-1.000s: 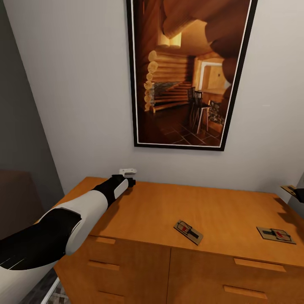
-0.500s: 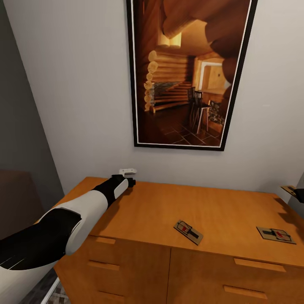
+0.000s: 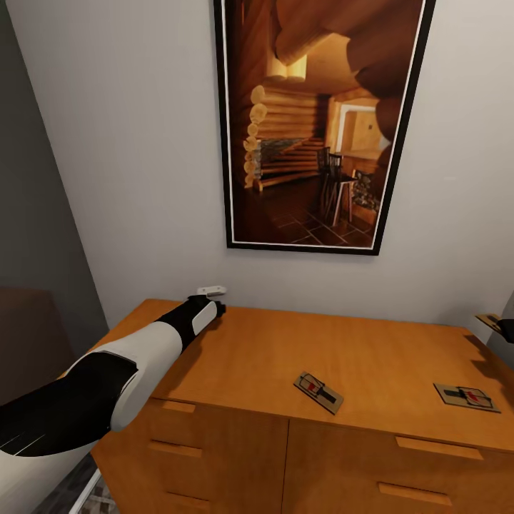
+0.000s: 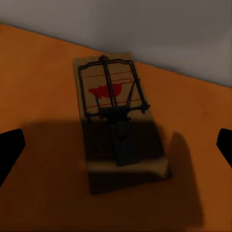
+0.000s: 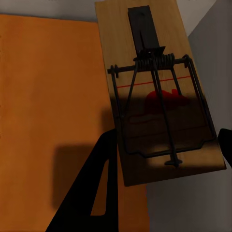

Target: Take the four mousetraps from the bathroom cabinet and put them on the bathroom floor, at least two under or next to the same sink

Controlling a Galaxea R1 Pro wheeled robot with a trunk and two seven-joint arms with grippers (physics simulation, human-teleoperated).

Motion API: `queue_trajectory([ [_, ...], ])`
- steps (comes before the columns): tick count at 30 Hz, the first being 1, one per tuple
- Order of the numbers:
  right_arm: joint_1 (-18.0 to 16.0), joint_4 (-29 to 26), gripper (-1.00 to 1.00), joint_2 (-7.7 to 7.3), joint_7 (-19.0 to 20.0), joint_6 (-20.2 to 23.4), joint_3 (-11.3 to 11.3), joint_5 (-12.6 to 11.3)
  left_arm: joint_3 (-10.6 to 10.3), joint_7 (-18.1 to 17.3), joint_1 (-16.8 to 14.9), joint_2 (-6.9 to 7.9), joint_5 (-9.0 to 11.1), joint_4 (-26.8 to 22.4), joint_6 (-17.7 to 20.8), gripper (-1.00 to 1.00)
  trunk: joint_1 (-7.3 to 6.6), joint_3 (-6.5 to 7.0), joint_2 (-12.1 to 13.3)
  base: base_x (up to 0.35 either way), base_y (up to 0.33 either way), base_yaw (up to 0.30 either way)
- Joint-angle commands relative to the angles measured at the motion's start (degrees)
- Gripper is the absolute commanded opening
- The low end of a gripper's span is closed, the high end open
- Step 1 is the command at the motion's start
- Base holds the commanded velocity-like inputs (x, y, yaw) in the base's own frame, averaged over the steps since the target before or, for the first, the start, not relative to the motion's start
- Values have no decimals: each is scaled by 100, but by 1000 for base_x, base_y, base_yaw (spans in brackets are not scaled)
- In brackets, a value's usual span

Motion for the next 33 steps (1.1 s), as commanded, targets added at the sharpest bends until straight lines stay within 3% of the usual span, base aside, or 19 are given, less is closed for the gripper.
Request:
queue_trajectory([
  [1, -8, -2, -100, -7, -25, 25, 22, -52, -44, 45, -4, 0, 54, -9, 28, 100, 0, -7, -4, 0, 0, 0],
  [25, -5, -2, -100, -14, -25, 25, 22, -52, -44, 94, -5, 0, 88, -10, 28, 100, 0, -7, -4, 0, 0, 0],
  [33, -6, 0, -100, -14, -24, 25, 22, -52, -46, 95, -4, 0, 89, -10, 28, 100, 110, -97, -205, 0, 0, 0],
])
